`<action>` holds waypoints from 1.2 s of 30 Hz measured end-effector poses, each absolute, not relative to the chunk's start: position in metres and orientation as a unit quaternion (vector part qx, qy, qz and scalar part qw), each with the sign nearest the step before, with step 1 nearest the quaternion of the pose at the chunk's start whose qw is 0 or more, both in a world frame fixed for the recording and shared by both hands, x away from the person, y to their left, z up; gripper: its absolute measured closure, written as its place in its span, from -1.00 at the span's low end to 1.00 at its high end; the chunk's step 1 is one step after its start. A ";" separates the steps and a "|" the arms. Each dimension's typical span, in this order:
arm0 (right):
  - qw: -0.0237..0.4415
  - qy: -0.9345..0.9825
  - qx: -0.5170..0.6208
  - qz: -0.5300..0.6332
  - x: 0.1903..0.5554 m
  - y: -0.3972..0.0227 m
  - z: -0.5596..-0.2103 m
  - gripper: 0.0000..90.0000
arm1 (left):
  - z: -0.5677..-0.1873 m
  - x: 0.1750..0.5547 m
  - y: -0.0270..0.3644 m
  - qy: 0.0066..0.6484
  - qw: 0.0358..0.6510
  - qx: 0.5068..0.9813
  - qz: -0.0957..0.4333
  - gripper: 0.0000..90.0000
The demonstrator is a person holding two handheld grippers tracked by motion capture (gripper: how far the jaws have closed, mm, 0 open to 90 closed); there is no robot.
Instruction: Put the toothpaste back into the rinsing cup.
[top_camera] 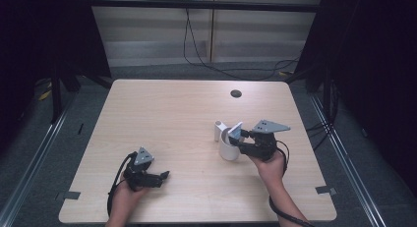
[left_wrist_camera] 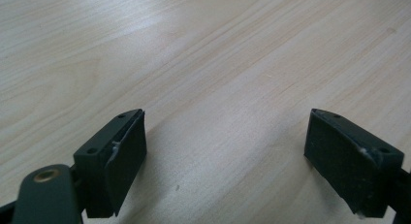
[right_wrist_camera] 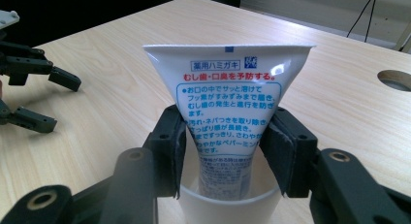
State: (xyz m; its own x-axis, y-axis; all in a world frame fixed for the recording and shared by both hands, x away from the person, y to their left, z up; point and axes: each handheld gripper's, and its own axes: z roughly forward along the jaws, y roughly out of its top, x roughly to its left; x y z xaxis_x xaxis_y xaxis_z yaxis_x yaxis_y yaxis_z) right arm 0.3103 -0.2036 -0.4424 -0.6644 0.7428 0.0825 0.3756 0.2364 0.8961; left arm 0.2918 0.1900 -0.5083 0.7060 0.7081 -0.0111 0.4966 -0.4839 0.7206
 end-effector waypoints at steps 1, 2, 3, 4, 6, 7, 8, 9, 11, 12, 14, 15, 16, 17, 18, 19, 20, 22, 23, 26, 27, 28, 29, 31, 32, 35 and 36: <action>0.184 0.764 0.366 0.498 0.310 -0.204 -0.442 0.12 | -0.508 0.292 0.190 0.355 0.364 0.849 0.145 -0.67; 0.184 0.764 0.368 0.498 0.310 -0.204 -0.442 0.07 | -0.508 0.292 0.190 0.354 0.363 0.849 0.146 -0.67; 0.184 0.763 0.369 0.499 0.310 -0.204 -0.442 0.03 | -0.508 0.292 0.190 0.354 0.363 0.849 0.146 -0.67; 0.184 0.762 0.369 0.500 0.310 -0.204 -0.442 -0.02 | -0.508 0.292 0.190 0.354 0.363 0.849 0.146 -0.67; 0.183 0.759 0.371 0.503 0.311 -0.205 -0.441 -0.15 | -0.508 0.292 0.190 0.354 0.363 0.849 0.146 -0.67; 0.182 0.758 0.373 0.503 0.312 -0.205 -0.441 -0.21 | -0.508 0.292 0.190 0.354 0.363 0.849 0.146 -0.67; 0.177 0.758 0.374 0.504 0.312 -0.206 -0.441 -0.24 | -0.508 0.292 0.190 0.354 0.363 0.849 0.146 -0.67; 0.173 0.758 0.375 0.504 0.313 -0.207 -0.441 -0.26 | -0.508 0.292 0.190 0.354 0.363 0.849 0.146 -0.67; 0.172 0.756 0.377 0.506 0.313 -0.208 -0.441 -0.32 | -0.508 0.292 0.190 0.354 0.363 0.849 0.146 -0.67; 0.171 0.756 0.376 0.508 0.313 -0.208 -0.440 -0.35 | -0.508 0.292 0.190 0.354 0.363 0.849 0.146 -0.67; 0.173 0.755 0.376 0.508 0.313 -0.209 -0.440 -0.40 | -0.508 0.292 0.190 0.354 0.363 0.849 0.146 -0.67; 0.173 0.756 0.376 0.508 0.312 -0.209 -0.440 -0.42 | -0.508 0.292 0.190 0.354 0.363 0.849 0.146 -0.67; 0.174 0.756 0.376 0.506 0.312 -0.209 -0.440 -0.45 | -0.508 0.292 0.190 0.354 0.364 0.849 0.146 -0.67; 0.173 0.757 0.377 0.504 0.312 -0.209 -0.440 -0.47 | -0.508 0.292 0.190 0.354 0.363 0.849 0.146 -0.67; 0.171 0.758 0.378 0.504 0.312 -0.209 -0.440 -0.48 | -0.508 0.292 0.190 0.354 0.363 0.849 0.146 -0.67; 0.170 0.758 0.378 0.503 0.312 -0.210 -0.440 -0.49 | -0.508 0.292 0.190 0.355 0.364 0.849 0.146 -0.67; 0.169 0.758 0.379 0.504 0.312 -0.210 -0.440 -0.50 | -0.508 0.292 0.190 0.355 0.364 0.849 0.146 -0.67; 0.166 0.757 0.379 0.505 0.311 -0.210 -0.440 -0.51 | -0.508 0.292 0.190 0.354 0.363 0.849 0.146 -0.67; 0.166 0.758 0.380 0.504 0.311 -0.210 -0.439 -0.52 | -0.508 0.292 0.190 0.354 0.363 0.849 0.146 -0.67; 0.166 0.758 0.381 0.503 0.310 -0.212 -0.438 -0.53 | -0.508 0.292 0.190 0.354 0.363 0.849 0.146 -0.67; 0.166 0.758 0.379 0.504 0.310 -0.212 -0.438 -0.53 | -0.508 0.292 0.190 0.354 0.363 0.849 0.146 -0.67; 0.165 0.758 0.379 0.505 0.309 -0.213 -0.438 -0.53 | -0.508 0.292 0.190 0.354 0.363 0.849 0.146 -0.67; 0.166 0.758 0.380 0.504 0.309 -0.214 -0.437 -0.54 | -0.508 0.292 0.190 0.354 0.363 0.849 0.146 -0.67; 0.166 0.759 0.379 0.503 0.308 -0.214 -0.437 -0.54 | -0.508 0.292 0.190 0.354 0.363 0.849 0.147 -0.67; 0.166 0.761 0.377 0.501 0.307 -0.215 -0.436 -0.54 | -0.508 0.292 0.190 0.354 0.363 0.849 0.146 -0.67; 0.169 0.762 0.374 0.500 0.305 -0.217 -0.435 -0.54 | -0.508 0.292 0.190 0.354 0.363 0.849 0.146 -0.67; 0.169 0.763 0.374 0.500 0.305 -0.217 -0.434 -0.54 | -0.508 0.292 0.190 0.354 0.363 0.849 0.146 -0.67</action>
State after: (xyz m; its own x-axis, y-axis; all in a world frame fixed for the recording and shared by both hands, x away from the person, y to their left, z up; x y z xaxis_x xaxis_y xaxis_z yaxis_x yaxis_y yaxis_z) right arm 0.3047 -0.2174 -0.4343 -0.6635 0.7391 0.1164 0.4015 0.2204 0.8890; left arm 0.2919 0.1901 -0.5082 0.7068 0.7074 -0.0086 0.4948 -0.4857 0.7206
